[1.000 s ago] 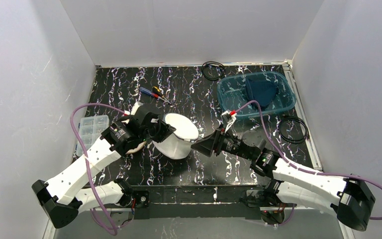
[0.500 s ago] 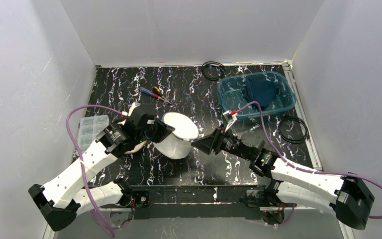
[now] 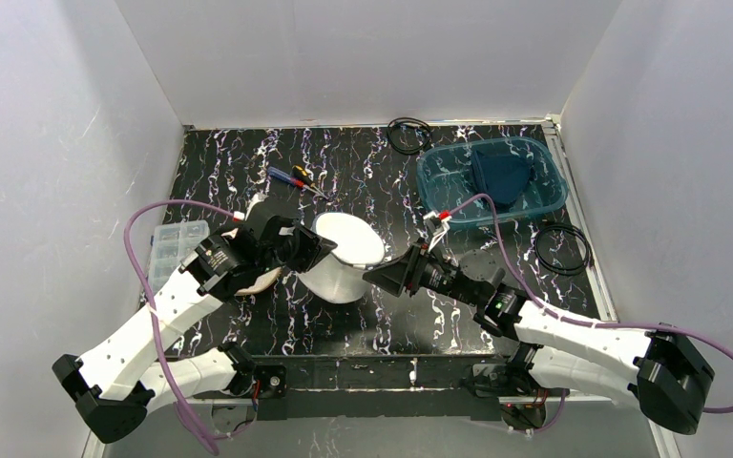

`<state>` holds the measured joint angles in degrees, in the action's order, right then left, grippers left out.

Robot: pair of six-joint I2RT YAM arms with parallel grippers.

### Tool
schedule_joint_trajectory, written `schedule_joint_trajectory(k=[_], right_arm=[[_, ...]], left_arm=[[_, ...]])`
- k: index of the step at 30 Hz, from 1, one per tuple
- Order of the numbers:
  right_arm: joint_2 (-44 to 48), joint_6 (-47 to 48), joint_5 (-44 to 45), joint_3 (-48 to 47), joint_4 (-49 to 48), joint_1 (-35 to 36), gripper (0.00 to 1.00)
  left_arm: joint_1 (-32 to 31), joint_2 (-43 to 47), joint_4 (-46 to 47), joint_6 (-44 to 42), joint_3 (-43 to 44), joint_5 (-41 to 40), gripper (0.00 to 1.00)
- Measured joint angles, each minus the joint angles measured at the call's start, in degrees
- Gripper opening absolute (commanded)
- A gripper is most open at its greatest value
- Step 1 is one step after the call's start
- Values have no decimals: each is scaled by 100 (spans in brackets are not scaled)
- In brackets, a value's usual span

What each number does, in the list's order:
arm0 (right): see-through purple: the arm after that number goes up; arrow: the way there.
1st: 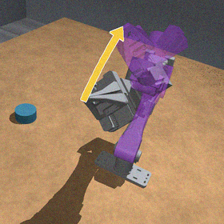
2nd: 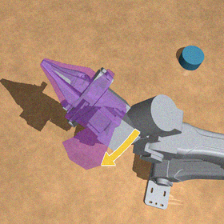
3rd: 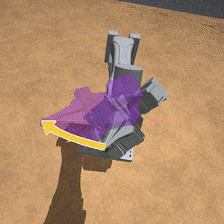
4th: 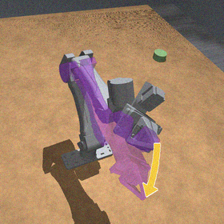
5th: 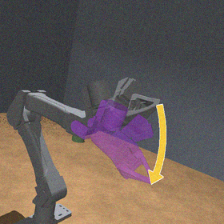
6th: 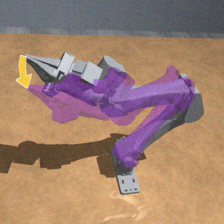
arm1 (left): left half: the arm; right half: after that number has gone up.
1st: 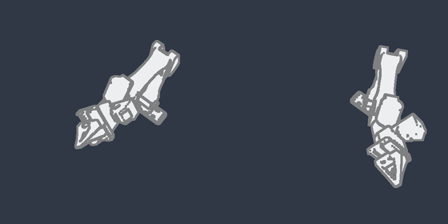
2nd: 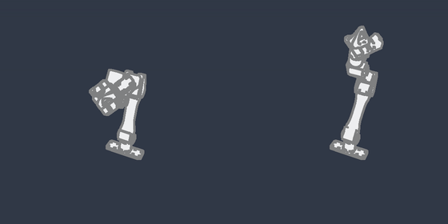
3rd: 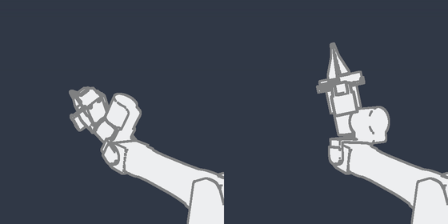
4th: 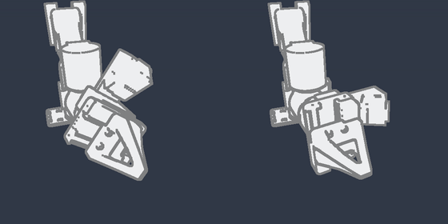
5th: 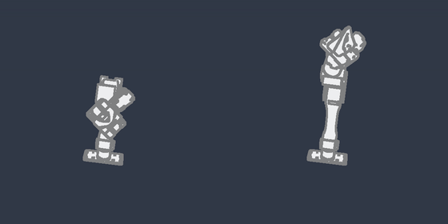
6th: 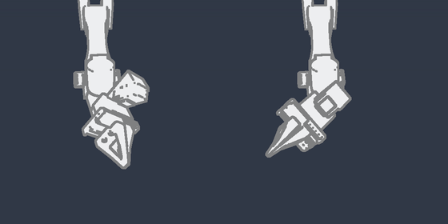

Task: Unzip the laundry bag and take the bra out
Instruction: Pick up the laundry bag at the center of the board, then unzip the laundry bag at the center of the board.

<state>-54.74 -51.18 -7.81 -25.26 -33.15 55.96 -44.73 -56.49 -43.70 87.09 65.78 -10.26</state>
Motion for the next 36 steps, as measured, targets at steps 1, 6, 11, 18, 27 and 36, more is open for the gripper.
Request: schedule_joint_trajectory(k=[1,6,11,18,27,36], right_arm=[[0,-11,-9,4,-33,0,63],[-22,-131,-63,74,-286,0,61],[-55,-208,-98,76,-439,0,59],[-55,-302,-96,155,-623,0,55],[-44,-348,-92,181,-752,0,46],[90,-352,-68,332,-780,-2,41]], left_arm=[[0,0,-2,0,4,4,0],[0,0,2,11,46,28,0],[0,9,11,13,74,28,0],[0,15,17,13,74,37,0],[0,63,20,13,179,37,0],[0,122,-7,13,179,35,0]])
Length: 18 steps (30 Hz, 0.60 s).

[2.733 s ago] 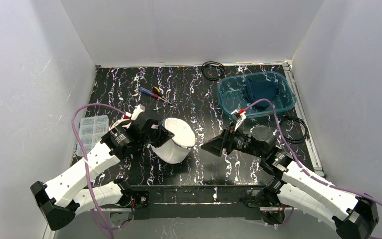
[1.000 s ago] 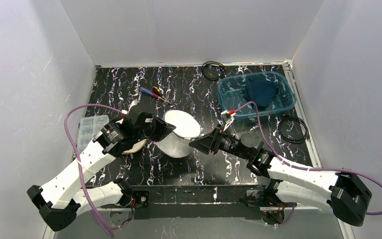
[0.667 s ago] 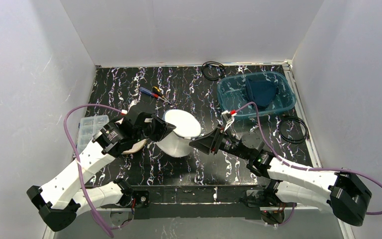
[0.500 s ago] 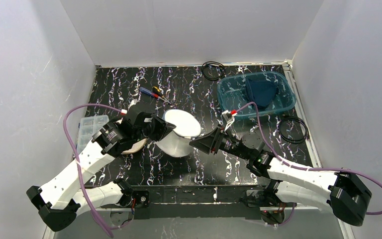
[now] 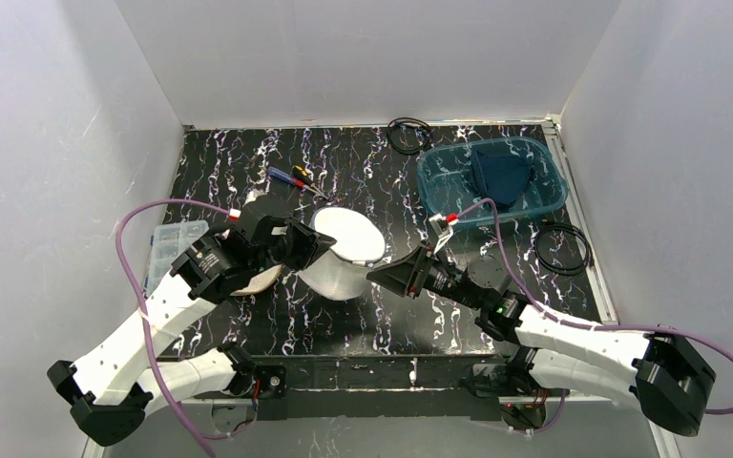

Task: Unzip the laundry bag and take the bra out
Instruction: Unzip the laundry bag at the center of the board.

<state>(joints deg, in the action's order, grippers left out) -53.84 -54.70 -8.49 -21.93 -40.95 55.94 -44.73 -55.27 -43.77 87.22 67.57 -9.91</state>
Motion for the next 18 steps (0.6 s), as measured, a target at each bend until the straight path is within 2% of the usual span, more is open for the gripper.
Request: schedule_joint_trajectory(k=[3,8,18], right_arm=[[2,-2,20,7,0,0,42],[2,-9,46,7,-4,0,53],[0,-2,87,7,-35,0,53]], left_arm=[[0,0,0,0,0,2,0],[0,0,0,0,0,2,0],[0,0,0,-2,11,15,0]])
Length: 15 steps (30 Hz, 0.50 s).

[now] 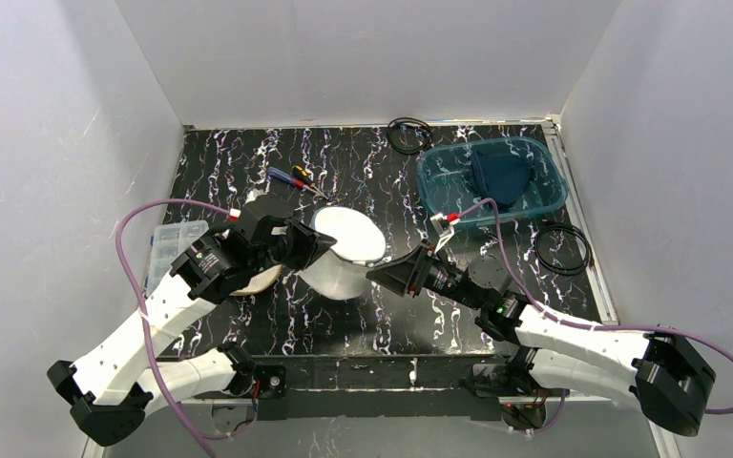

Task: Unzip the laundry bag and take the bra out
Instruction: Unzip the laundry bag at the center of the board.

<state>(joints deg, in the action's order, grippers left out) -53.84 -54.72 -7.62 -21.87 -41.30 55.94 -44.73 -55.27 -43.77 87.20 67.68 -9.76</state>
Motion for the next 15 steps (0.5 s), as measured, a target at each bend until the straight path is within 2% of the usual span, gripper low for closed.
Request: schedule_joint_trajectory(k=[15], right_arm=[[-28,-83,-4,-11,-221,0,42]], left_arm=[[0,0,4,0,0,17,0]])
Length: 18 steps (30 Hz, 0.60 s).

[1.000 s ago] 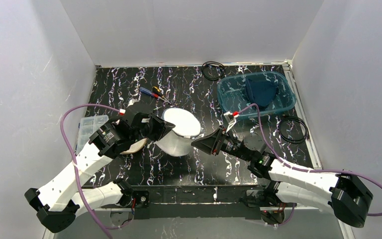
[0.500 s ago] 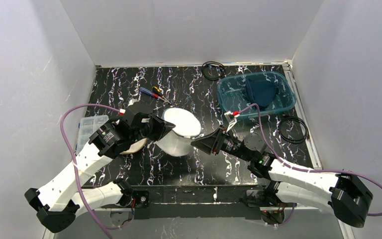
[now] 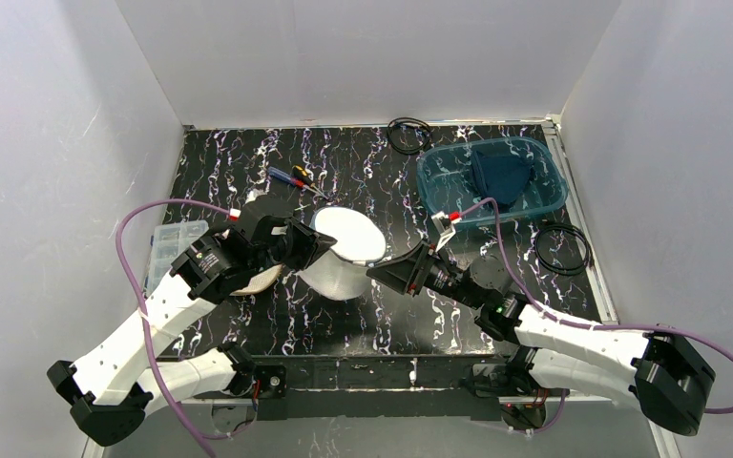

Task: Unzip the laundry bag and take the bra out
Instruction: Unzip the laundry bag at the center of the board.

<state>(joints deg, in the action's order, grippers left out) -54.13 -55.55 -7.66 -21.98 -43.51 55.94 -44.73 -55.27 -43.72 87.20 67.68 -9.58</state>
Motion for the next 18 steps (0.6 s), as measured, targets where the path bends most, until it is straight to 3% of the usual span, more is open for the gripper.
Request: schedule_joint_trajectory(k=[18], right_arm=[[15,7,4,0,55,0,20]], left_arm=[[0,0,2,2,0,7,0]])
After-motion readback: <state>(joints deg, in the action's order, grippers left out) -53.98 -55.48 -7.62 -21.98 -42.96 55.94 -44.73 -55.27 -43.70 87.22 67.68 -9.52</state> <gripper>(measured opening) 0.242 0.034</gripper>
